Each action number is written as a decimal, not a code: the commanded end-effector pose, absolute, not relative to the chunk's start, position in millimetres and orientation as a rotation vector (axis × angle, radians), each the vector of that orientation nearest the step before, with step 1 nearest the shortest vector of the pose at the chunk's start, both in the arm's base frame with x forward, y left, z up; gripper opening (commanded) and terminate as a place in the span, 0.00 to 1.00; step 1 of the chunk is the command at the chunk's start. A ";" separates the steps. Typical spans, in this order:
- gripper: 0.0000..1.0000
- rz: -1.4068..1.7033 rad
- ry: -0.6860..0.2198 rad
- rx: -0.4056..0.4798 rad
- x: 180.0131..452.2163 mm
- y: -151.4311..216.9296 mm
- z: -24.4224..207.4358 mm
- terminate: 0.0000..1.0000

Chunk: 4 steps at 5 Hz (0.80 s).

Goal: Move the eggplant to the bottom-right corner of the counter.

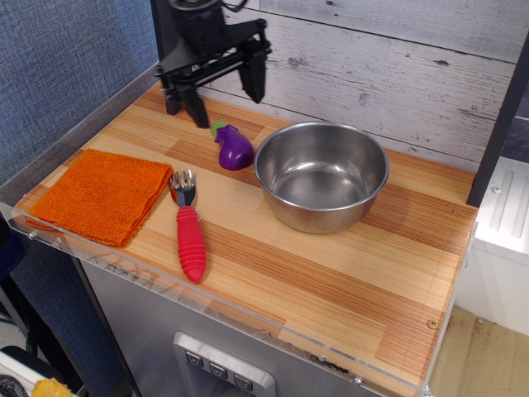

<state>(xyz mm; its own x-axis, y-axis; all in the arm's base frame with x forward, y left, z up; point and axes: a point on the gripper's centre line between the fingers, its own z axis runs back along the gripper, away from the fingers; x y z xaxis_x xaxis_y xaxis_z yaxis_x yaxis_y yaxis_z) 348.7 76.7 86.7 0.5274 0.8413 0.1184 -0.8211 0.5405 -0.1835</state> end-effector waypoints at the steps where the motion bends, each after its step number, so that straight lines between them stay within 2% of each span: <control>1: 1.00 1.001 -0.237 -0.106 383.2 89.3 92.3 0.00; 3: 1.00 0.975 -0.207 -0.047 396.4 99.0 67.5 0.00; 4: 1.00 0.932 -0.187 -0.012 390.3 94.8 55.2 0.00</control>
